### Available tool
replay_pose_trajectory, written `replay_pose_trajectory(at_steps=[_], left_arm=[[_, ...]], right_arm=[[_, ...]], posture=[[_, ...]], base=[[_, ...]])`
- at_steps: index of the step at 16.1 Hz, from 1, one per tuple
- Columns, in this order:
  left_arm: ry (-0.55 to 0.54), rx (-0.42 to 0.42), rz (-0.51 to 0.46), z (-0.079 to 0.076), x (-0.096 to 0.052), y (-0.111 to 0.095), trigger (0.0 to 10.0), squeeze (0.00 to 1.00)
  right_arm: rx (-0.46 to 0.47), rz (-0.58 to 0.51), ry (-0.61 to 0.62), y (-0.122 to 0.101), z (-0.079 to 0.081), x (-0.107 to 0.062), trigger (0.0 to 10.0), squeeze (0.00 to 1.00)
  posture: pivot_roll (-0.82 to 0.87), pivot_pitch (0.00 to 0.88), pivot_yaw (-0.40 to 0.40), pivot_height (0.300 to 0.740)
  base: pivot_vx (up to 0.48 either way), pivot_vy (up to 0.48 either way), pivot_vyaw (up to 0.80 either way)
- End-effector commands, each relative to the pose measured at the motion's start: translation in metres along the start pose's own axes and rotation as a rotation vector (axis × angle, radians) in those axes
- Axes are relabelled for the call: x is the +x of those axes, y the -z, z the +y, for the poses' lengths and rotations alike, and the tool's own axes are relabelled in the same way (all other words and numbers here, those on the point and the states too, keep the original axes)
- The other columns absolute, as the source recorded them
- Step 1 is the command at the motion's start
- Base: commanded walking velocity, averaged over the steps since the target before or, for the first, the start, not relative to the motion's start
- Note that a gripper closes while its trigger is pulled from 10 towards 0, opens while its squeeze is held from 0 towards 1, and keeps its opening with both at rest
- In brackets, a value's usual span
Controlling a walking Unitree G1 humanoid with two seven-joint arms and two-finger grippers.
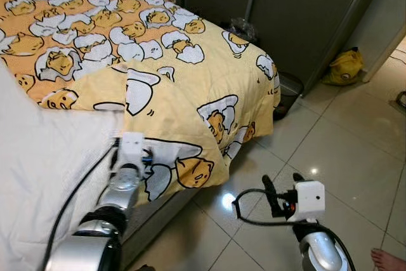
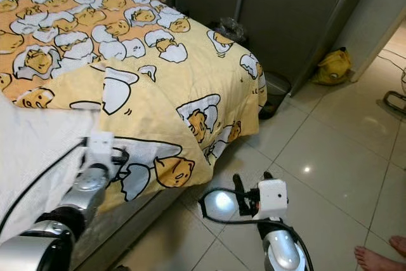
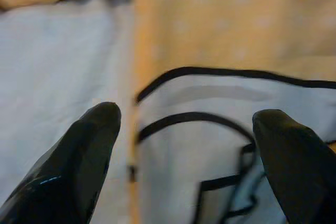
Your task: Clean up the room
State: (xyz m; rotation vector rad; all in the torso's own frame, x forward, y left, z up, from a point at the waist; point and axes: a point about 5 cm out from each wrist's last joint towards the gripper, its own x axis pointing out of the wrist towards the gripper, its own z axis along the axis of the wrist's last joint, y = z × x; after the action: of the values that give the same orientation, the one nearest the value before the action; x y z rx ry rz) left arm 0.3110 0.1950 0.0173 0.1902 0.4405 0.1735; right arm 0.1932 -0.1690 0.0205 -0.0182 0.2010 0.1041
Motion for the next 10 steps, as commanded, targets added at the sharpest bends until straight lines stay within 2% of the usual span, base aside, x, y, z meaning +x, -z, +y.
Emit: replay_pose_trajectory(at_steps=[1, 10], left_arm=[[-0.004, -0.008, 0.024, -0.0027, -0.0013, 0.0052, 10.0, 0.0], [0.003, -0.015, 0.026, -0.0045, -0.0013, 0.005, 10.0, 0.0]], right_arm=[[-0.008, 0.005, -0.009, -0.0029, -0.0017, -0.001, 10.0, 0.0], [-0.011, 0.012, -0.006, -0.0025, -0.0024, -0.0021, 10.0, 0.0]], posture=[[-0.09, 0.078, -0.071, 0.74], [-0.09, 0.082, -0.074, 0.74]], base=[[0.0, 0.0, 0.0], [0.0, 0.0, 0.0]])
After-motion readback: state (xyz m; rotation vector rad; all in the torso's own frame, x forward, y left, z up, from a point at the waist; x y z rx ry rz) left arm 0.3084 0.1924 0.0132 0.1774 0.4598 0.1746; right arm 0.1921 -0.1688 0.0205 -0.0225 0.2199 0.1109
